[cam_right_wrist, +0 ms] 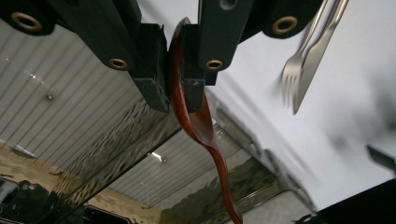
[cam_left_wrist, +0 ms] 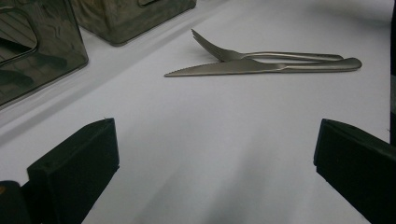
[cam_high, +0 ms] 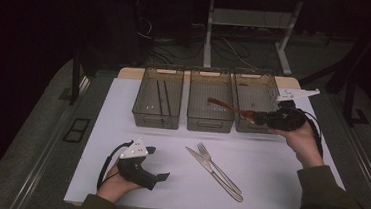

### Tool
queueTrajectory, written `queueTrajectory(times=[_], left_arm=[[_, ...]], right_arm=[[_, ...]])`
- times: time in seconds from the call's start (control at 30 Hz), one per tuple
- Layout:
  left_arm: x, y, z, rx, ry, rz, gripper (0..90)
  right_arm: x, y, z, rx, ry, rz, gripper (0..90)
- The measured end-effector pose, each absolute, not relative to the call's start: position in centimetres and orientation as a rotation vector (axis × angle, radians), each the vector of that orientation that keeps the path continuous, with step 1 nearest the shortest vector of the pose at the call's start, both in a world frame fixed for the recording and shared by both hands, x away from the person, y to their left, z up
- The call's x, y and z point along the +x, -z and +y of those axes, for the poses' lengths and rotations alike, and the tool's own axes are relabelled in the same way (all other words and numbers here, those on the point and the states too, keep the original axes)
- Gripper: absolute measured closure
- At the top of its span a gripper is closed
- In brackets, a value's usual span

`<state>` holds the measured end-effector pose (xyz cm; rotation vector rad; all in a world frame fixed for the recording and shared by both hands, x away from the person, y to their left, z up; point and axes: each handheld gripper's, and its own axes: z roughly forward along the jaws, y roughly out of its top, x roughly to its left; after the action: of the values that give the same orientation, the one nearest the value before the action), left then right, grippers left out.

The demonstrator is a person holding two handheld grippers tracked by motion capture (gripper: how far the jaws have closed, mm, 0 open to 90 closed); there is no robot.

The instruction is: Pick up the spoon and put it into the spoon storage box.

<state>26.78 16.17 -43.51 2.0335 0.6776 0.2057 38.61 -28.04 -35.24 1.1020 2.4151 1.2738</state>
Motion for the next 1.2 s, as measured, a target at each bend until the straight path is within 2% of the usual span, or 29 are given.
queueTrajectory(times=[0.47,0.9,1.2], left_arm=[[26.8,43.5,16.2,2.032,-0.202,0.671,0.0],[26.8,43.5,16.1,2.033,-0.200,0.669,0.0],[26.8,43.5,16.2,2.033,-0.200,0.669,0.0]], right_arm=[[42.2,35.8,-22.2,1.138,-1.212,2.423,80.8],[43.1,37.3,-20.6,1.175,-1.167,2.435,80.5],[43.1,37.6,-20.2,1.154,-1.160,2.444,68.6]])
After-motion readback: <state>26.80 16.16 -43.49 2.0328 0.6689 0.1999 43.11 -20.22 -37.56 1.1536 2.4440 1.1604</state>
